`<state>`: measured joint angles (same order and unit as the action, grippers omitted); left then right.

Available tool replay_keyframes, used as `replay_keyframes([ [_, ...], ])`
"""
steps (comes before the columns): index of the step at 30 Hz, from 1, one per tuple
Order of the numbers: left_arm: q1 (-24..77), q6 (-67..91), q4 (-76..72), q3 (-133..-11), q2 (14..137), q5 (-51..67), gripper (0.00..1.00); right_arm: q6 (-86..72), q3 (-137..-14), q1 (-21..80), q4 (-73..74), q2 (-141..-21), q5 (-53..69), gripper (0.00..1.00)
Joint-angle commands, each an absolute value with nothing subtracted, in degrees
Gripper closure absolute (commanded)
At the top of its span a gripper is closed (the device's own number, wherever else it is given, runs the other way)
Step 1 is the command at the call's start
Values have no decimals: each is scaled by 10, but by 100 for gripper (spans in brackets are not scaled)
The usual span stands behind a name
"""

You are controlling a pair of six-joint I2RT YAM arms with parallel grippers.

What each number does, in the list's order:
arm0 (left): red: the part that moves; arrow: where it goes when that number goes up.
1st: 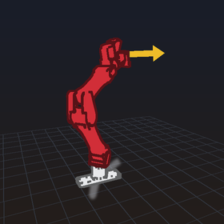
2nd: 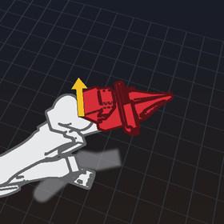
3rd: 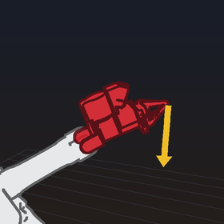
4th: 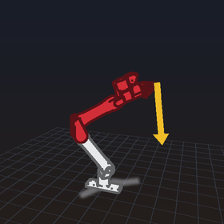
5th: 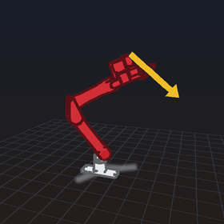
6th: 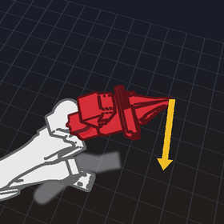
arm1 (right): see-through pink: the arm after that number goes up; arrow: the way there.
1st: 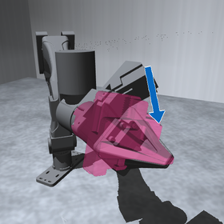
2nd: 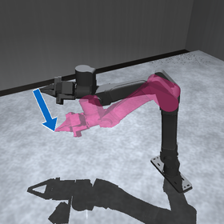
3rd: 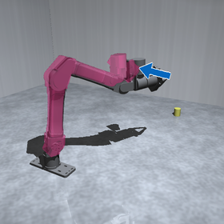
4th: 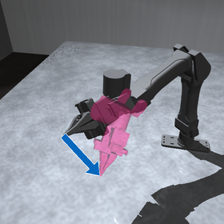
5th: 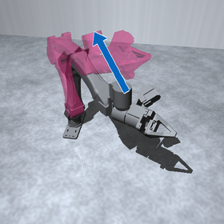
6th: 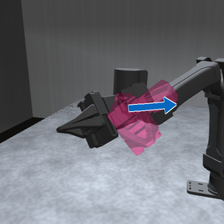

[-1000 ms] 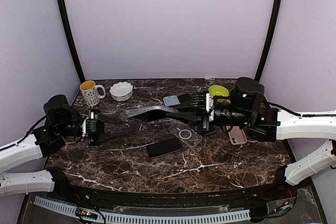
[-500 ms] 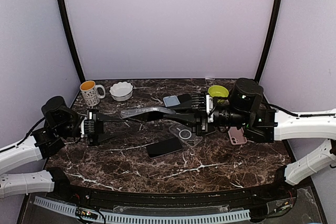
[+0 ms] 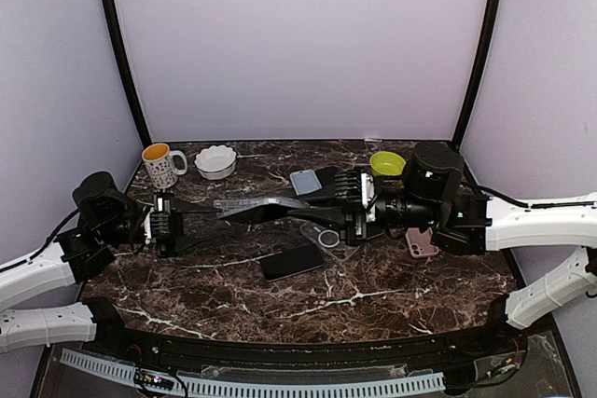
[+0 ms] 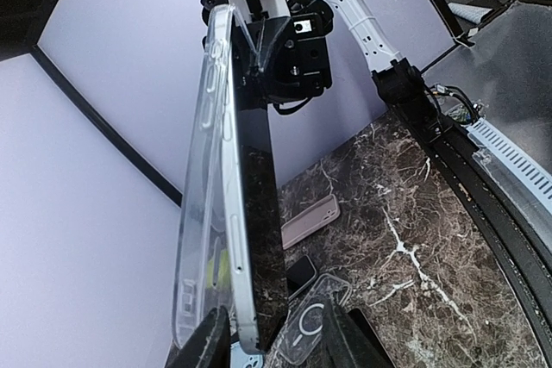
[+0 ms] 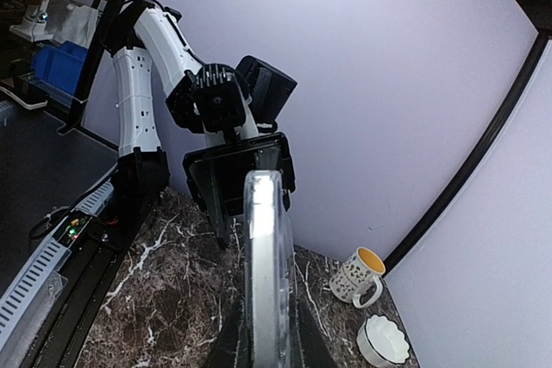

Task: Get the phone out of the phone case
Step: Pass from the right arm to the left

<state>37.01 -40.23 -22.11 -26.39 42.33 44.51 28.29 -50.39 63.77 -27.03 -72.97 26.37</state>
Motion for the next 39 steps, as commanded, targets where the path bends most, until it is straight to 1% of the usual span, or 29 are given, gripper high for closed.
replay_keyframes([
  [1,371,-412,-211,-267,433,446,61,271,-537,654,-342,-732,290,100],
  [7,371,-402,-228,-268,442,436,60,269,-546,661,-337,-748,320,100],
  [9,371,-396,-236,-267,444,435,61,277,-551,664,-327,-756,323,100],
  [13,371,-382,-266,-262,443,433,70,301,-558,670,-305,-772,314,100],
  [14,371,-381,-273,-261,442,429,75,304,-559,671,-303,-774,313,100],
  [15,371,-379,-277,-260,442,426,77,306,-560,672,-302,-777,314,100],
  [16,371,-380,-284,-259,440,420,84,306,-561,672,-303,-778,315,100],
  [17,371,-381,-286,-258,440,416,87,305,-560,672,-305,-779,316,100],
  [18,371,-383,-288,-257,439,410,92,304,-560,672,-307,-780,319,100],
  [20,371,-388,-292,-255,437,403,99,304,-561,672,-307,-782,322,100],
  [25,371,-427,-283,-247,423,397,100,312,-560,673,-276,-780,324,100],
  [26,371,-445,-279,-246,418,390,100,317,-559,673,-264,-776,320,97],
  [29,371,-472,-276,-239,403,373,100,335,-548,673,-230,-764,301,79],
  [33,371,-510,-264,-234,386,358,100,348,-542,673,-201,-749,290,60],
  [36,371,-531,-260,-232,382,355,100,355,-541,676,-186,-743,285,52],
  [39,371,-550,-254,-230,381,349,100,356,-540,679,-171,-736,277,40],
])
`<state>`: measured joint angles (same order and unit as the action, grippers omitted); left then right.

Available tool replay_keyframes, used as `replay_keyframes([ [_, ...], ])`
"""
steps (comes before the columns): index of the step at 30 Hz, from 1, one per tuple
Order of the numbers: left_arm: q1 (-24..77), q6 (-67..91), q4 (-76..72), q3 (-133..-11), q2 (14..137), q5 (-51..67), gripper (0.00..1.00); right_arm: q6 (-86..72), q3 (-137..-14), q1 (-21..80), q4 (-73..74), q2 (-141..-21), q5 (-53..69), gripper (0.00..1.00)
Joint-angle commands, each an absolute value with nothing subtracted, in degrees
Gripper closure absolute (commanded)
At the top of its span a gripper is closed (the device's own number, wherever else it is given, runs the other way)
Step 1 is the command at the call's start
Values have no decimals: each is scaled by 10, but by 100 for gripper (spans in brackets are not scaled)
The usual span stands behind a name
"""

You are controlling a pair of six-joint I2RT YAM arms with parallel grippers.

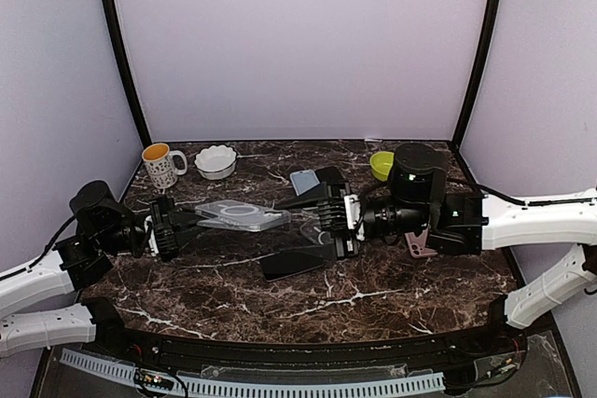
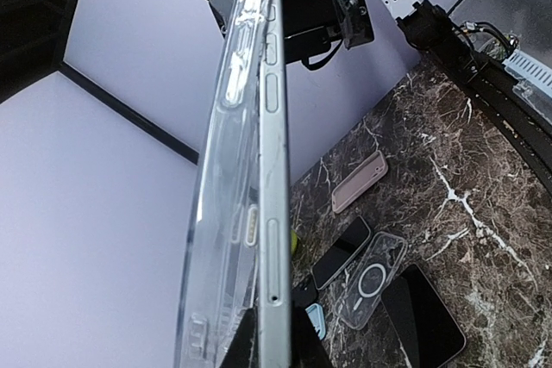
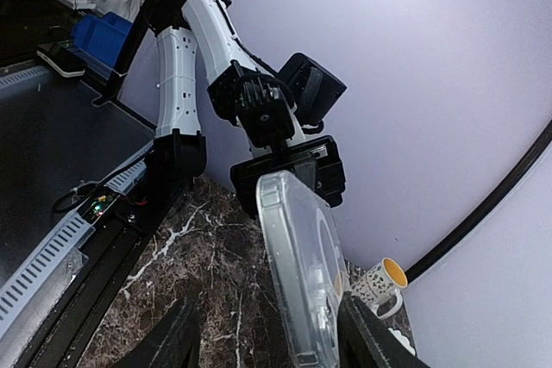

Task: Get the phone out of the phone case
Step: Pass from the right arm to the left, then remove the phone case from the phone.

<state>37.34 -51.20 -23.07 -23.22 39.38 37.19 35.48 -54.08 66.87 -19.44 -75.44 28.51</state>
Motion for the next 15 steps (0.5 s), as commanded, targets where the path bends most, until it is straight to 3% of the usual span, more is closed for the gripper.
replay_keyframes([
  [1,371,-556,-251,-229,381,347,100,351,-539,679,-172,-733,272,34],
  [6,371,-604,-234,-224,382,329,100,272,-534,680,-191,-709,198,2],
  [15,373,-675,-228,-213,406,285,100,65,-624,681,5,-715,157,1],
])
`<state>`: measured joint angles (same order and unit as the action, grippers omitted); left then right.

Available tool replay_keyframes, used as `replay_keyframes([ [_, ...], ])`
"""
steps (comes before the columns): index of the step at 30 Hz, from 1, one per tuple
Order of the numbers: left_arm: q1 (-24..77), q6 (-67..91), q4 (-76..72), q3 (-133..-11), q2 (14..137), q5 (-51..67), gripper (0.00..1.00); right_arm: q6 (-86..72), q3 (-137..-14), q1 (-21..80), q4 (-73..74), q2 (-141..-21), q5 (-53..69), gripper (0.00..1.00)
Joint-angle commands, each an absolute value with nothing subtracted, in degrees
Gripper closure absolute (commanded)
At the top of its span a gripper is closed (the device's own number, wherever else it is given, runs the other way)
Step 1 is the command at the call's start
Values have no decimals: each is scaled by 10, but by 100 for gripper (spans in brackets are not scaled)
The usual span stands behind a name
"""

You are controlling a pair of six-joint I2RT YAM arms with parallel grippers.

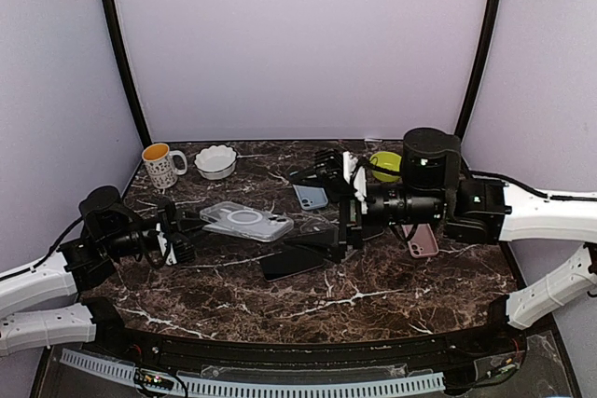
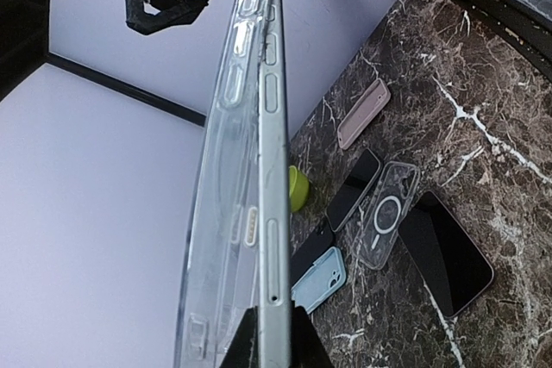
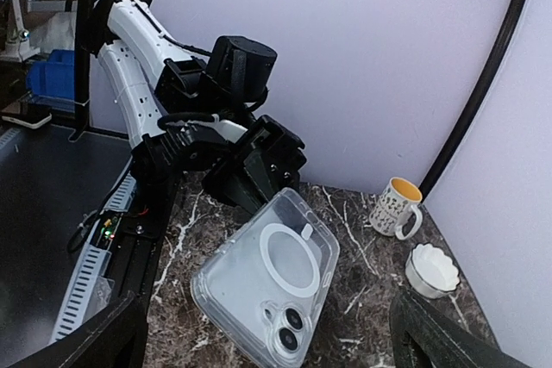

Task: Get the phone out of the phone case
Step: Remove the phone case from the phone.

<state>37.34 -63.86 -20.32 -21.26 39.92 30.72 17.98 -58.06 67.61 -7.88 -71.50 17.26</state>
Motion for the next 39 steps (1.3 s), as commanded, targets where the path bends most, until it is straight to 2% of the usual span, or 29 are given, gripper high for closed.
replay_keyframes([
  [1,374,-688,-228,-214,408,284,100,36,-638,682,22,-717,143,1],
  [6,378,-757,-230,-210,423,266,100,-111,-761,679,152,-781,68,1],
  [11,389,-832,-226,-199,431,250,100,-131,-983,680,408,-946,63,1],
  [14,401,-867,-214,-198,435,231,100,-117,-1067,680,489,-1021,93,1],
  [18,422,-895,-204,-196,438,205,100,-99,-1103,680,511,-1057,141,1],
  [25,449,-911,-185,-193,432,180,100,-82,-1145,679,552,-1113,139,1],
  [39,459,-911,-185,-190,430,173,100,-72,-1160,679,503,-1156,117,1],
])
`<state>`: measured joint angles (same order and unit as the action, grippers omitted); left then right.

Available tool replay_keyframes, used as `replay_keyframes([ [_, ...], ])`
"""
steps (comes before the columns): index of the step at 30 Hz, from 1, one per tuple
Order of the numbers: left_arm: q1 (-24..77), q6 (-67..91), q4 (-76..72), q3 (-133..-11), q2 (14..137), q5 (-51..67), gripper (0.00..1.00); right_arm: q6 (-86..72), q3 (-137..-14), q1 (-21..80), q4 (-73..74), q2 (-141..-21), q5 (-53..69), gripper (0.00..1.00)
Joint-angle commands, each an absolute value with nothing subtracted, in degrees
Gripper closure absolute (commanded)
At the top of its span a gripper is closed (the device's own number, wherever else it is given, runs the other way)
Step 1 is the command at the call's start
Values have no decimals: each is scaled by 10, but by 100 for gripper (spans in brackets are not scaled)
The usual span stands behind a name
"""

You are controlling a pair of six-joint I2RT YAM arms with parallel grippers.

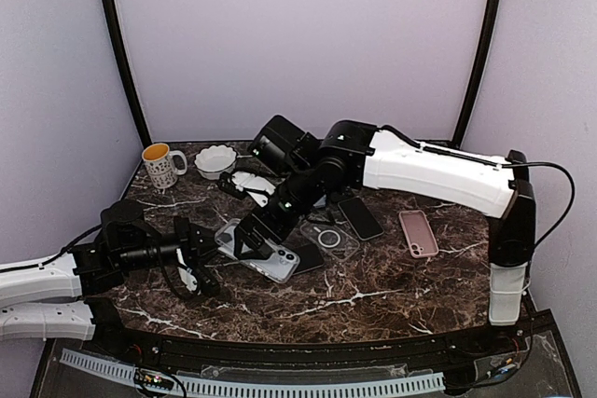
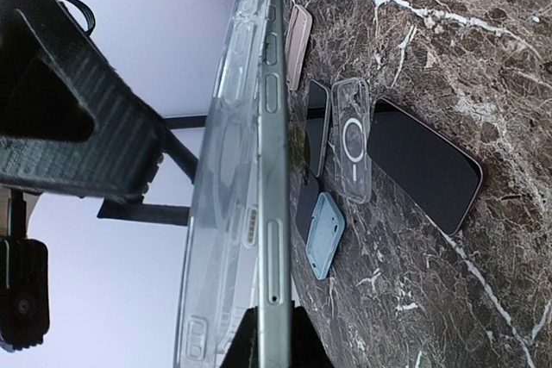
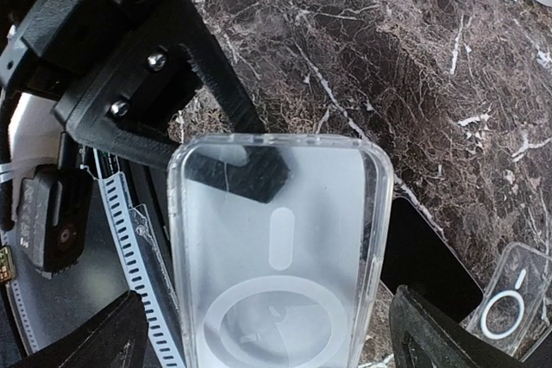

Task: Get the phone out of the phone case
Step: Remove the phone case from the phone.

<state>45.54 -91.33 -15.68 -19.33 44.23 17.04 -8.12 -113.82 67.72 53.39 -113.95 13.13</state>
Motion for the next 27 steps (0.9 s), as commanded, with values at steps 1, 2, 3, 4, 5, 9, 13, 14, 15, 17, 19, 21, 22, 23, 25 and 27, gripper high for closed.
replay_keyframes([
  [1,459,-911,-185,-190,428,173,100,-70,-1163,679,500,-1160,115,1],
  [2,459,-910,-185,-189,428,173,100,-68,-1167,679,498,-1165,114,1],
  [3,459,-910,-185,-189,427,173,100,-67,-1171,679,498,-1169,113,1],
  [4,459,-910,-185,-189,426,172,100,-66,-1174,679,498,-1173,114,1],
  [5,459,-910,-185,-189,425,173,100,-65,-1176,679,498,-1176,115,1],
  [9,461,-909,-183,-187,422,174,100,-62,-1177,678,495,-1185,116,1],
  [13,463,-908,-183,-188,421,174,100,-67,-1171,670,481,-1186,145,1],
  [14,463,-908,-183,-189,421,174,100,-68,-1170,668,478,-1186,151,1],
  [15,463,-908,-182,-189,422,174,100,-68,-1170,666,476,-1186,156,1],
  [17,463,-908,-181,-189,422,173,100,-70,-1168,664,472,-1187,167,3],
  [19,463,-908,-181,-189,422,172,100,-69,-1166,662,469,-1187,182,8],
  [21,463,-909,-182,-189,422,171,100,-69,-1166,661,471,-1188,193,11],
  [22,463,-909,-182,-189,422,170,100,-69,-1166,661,473,-1189,194,13],
  [23,463,-910,-182,-189,422,169,100,-69,-1166,660,474,-1189,196,15],
  [25,464,-909,-182,-189,422,168,100,-69,-1165,660,475,-1189,197,16],
  [27,464,-909,-182,-188,423,167,100,-71,-1165,660,476,-1188,195,17],
])
